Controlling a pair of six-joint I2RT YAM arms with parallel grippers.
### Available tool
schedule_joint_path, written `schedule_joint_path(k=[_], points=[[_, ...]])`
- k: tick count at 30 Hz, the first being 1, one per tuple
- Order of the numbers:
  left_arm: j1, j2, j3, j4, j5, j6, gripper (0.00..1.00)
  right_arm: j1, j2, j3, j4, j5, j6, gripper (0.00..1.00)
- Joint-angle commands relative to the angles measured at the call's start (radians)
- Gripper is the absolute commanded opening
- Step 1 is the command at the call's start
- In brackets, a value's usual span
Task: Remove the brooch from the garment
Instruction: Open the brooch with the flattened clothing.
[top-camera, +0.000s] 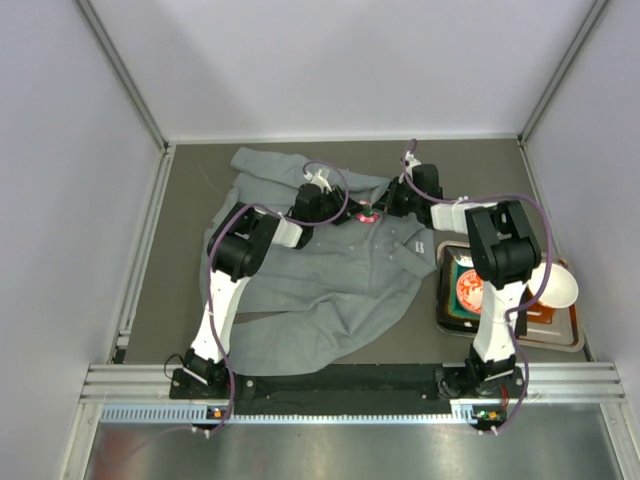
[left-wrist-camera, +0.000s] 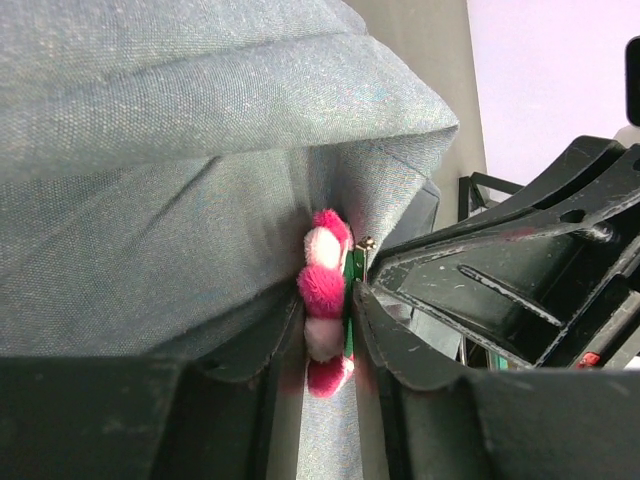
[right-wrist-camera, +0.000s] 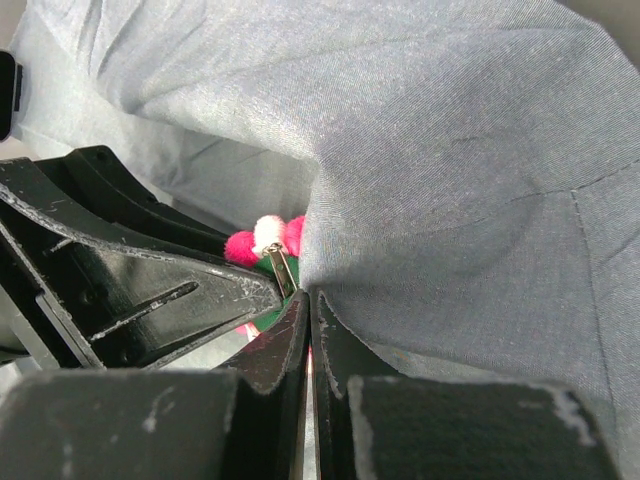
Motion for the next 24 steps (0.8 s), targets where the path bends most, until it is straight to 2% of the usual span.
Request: schedule_joint_path(k=[1, 12, 19, 24], points=[[0.000, -0.004, 0.028, 0.004, -0.012, 0.029, 0.31, 0.008, -0.076, 0.010, 0.015, 0.028, -0.027, 0.00], [-0.006, 0.007, 0.052, -0.016, -0.035, 0.029, 0.44, 0.007, -0.050, 0.027, 0.007, 0.011, -0.018, 0.00], [-0.006, -0.006, 0.032, -0.015, -0.032, 0.034, 0.37, 0.007, -0.049, 0.029, 0.006, 0.011, -0.018, 0.00], [-0.006, 0.003, 0.031, -0.001, -0.023, 0.019, 0.28, 0.007, -0.047, 0.027, 0.007, 0.007, -0.016, 0.00]])
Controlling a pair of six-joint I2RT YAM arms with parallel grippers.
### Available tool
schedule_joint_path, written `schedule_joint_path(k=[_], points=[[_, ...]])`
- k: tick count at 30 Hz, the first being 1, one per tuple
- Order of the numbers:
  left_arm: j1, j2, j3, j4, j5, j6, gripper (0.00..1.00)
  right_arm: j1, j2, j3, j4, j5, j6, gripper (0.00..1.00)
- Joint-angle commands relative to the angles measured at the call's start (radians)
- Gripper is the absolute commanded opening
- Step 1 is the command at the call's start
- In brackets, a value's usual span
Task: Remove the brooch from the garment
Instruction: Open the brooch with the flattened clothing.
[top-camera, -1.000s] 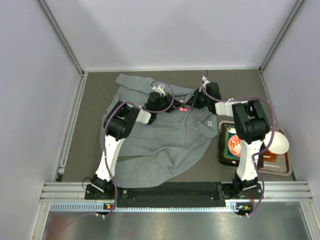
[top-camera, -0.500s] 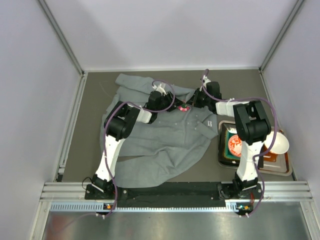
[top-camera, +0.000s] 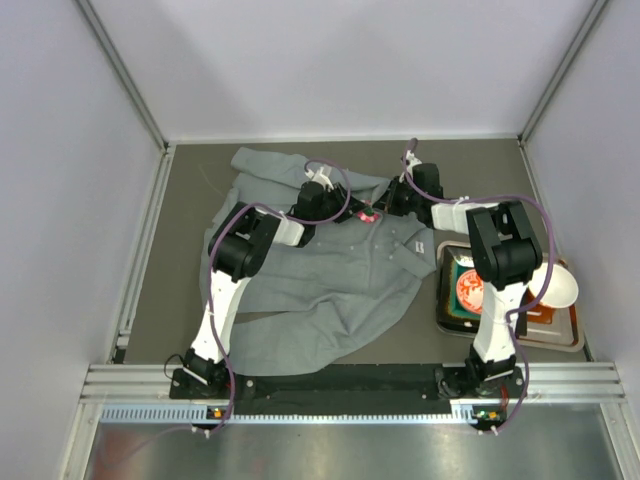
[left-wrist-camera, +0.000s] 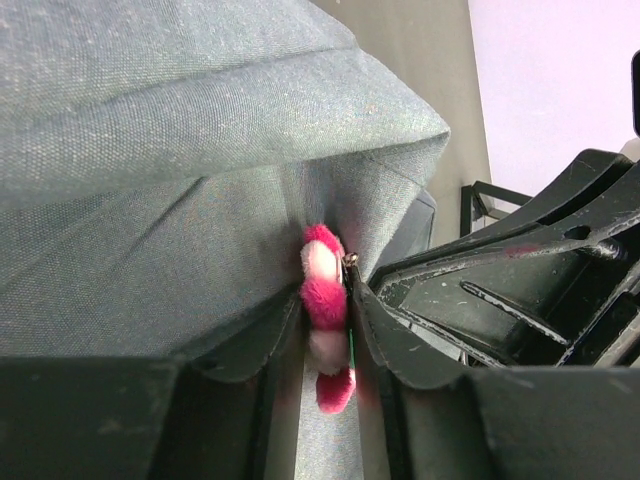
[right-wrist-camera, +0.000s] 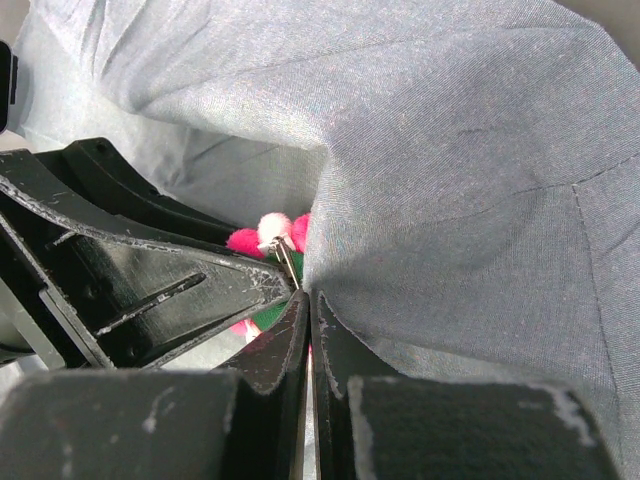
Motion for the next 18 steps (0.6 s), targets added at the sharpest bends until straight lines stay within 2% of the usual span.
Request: schedule_joint_path(k=[1, 4, 6, 9, 11, 18], points=[[-0.001, 0.012, 0.004, 0.034, 0.009, -0.002, 0.24, 0.007, -0.032, 0.026, 0.024, -0.004, -0.015, 0.00], [-0.001, 0.017, 0.002, 0.047, 0.010, -0.013, 0.20, 0.007, -0.033, 0.029, 0.024, -0.007, -0.014, 0.00], [0.001, 0.015, 0.000, 0.046, 0.013, -0.007, 0.12, 0.008, -0.032, 0.031, 0.024, -0.007, -0.015, 0.00], [0.001, 0.009, -0.001, 0.043, 0.010, 0.007, 0.08, 0.008, -0.038, 0.032, 0.023, -0.004, -0.018, 0.00], [0.001, 0.009, 0.000, 0.043, 0.015, 0.018, 0.01, 0.010, -0.041, 0.034, 0.023, -0.002, -0.023, 0.00], [0.001, 0.020, 0.010, 0.054, 0.030, 0.030, 0.00, 0.019, -0.030, 0.047, 0.018, -0.005, -0.031, 0.01]])
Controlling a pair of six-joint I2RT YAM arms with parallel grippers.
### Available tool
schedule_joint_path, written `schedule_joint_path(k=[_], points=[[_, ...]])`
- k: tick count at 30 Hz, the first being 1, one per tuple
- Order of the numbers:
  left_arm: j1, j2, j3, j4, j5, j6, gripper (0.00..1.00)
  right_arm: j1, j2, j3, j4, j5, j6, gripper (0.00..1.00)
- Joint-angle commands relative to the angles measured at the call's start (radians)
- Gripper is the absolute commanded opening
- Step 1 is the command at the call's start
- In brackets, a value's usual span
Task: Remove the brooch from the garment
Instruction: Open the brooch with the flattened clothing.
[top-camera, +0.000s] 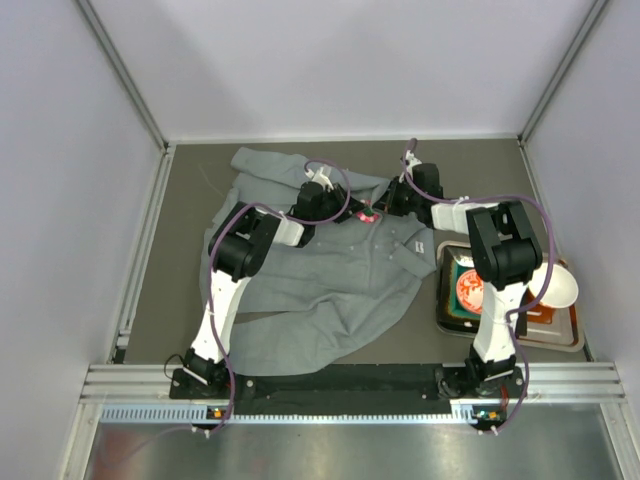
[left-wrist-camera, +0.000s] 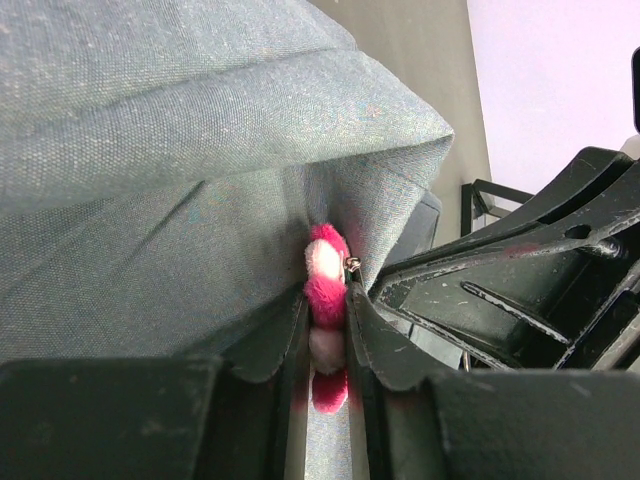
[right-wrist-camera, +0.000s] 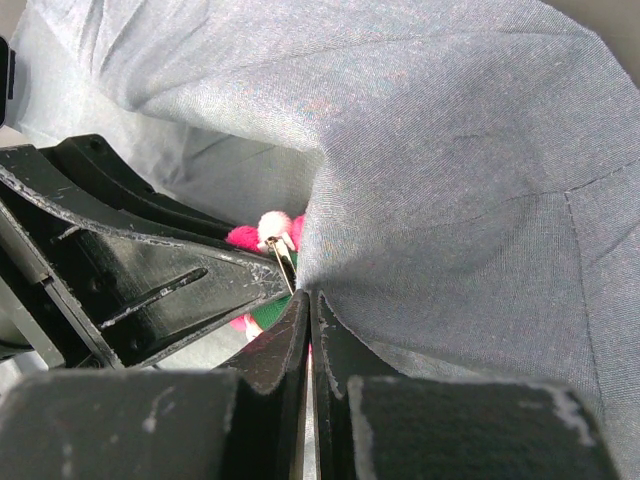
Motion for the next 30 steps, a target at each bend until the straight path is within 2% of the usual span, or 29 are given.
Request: schedule_joint_path(k=[1, 2, 5, 12, 14, 15, 16, 18, 30], points=[[0.001, 0.018, 0.011, 0.049, 0.026, 0.023, 0.00, 0.018, -0.030, 0.047, 0.021, -0.005, -0.023, 0.01], [-0.001, 0.018, 0.010, 0.051, 0.028, 0.018, 0.02, 0.020, -0.030, 0.047, 0.021, -0.003, -0.023, 0.01], [0.001, 0.007, 0.001, 0.049, 0.026, 0.015, 0.15, 0.020, -0.029, 0.047, 0.018, -0.002, -0.023, 0.01], [0.001, 0.003, -0.013, 0.051, 0.026, 0.012, 0.21, 0.020, -0.026, 0.047, 0.023, -0.005, -0.020, 0.01], [0.001, 0.007, -0.013, 0.055, 0.034, 0.006, 0.20, 0.020, -0.026, 0.049, 0.021, -0.005, -0.020, 0.01], [0.001, 0.009, -0.012, 0.063, 0.036, 0.004, 0.15, 0.020, -0.024, 0.049, 0.023, -0.005, -0.020, 0.01], [0.003, 0.009, -0.012, 0.061, 0.034, 0.003, 0.06, 0.020, -0.026, 0.049, 0.024, -0.005, -0.020, 0.01], [0.001, 0.012, -0.012, 0.060, 0.034, 0.007, 0.00, 0.020, -0.027, 0.049, 0.029, -0.007, -0.015, 0.01], [-0.001, 0.009, -0.012, 0.051, 0.014, 0.066, 0.00, 0.026, 0.008, 0.105, 0.017, -0.010, 0.040, 0.01]])
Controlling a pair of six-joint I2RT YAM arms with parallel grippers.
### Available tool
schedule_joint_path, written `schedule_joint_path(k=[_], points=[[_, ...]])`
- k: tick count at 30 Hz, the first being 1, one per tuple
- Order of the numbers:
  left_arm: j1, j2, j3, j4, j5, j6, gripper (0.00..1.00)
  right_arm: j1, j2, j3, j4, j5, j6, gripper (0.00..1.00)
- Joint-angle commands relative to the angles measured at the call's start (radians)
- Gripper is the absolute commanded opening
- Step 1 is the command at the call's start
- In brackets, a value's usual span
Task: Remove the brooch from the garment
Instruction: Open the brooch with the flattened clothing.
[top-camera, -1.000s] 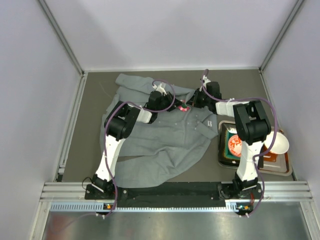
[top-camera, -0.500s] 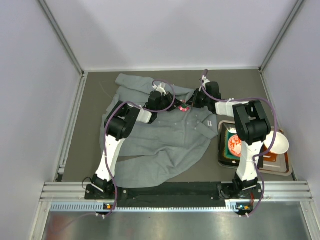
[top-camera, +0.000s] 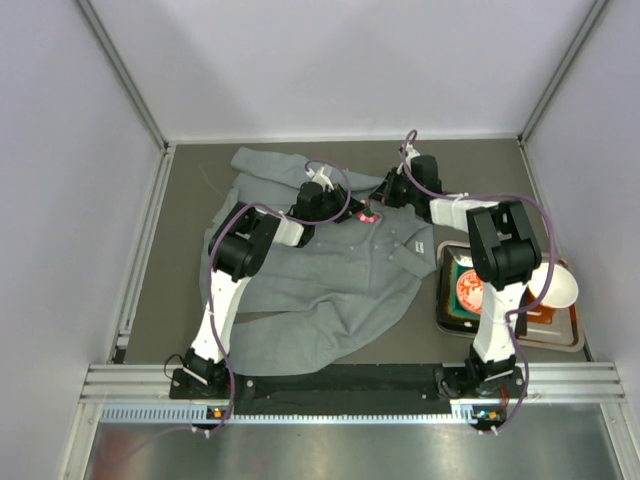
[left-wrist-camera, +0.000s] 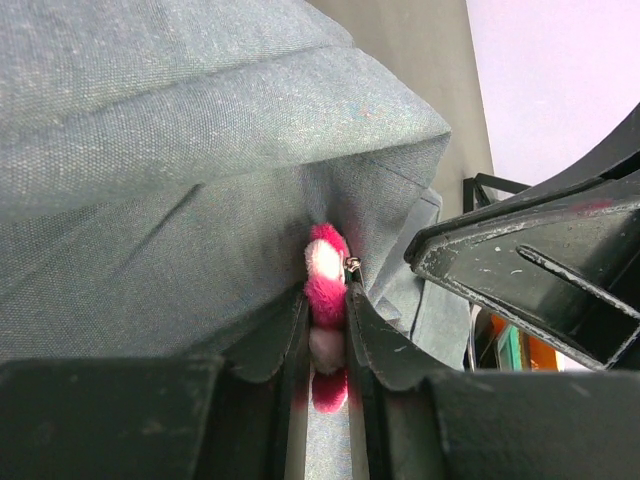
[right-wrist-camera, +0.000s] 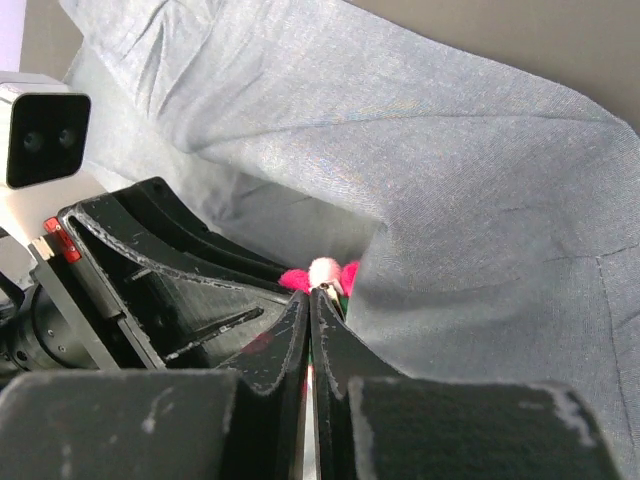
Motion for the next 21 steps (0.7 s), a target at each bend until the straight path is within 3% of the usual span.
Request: schedule_joint_path(k=[1, 21], points=[[-0.002, 0.006, -0.010, 0.046, 0.003, 0.053, 0.00, 0.019, 0.019, 0.053, 0.010, -0.003, 0.011, 0.01], [-0.021, -0.021, 0.007, -0.014, -0.019, 0.130, 0.00, 0.026, 0.050, 0.078, -0.057, 0.017, -0.040, 0.00]])
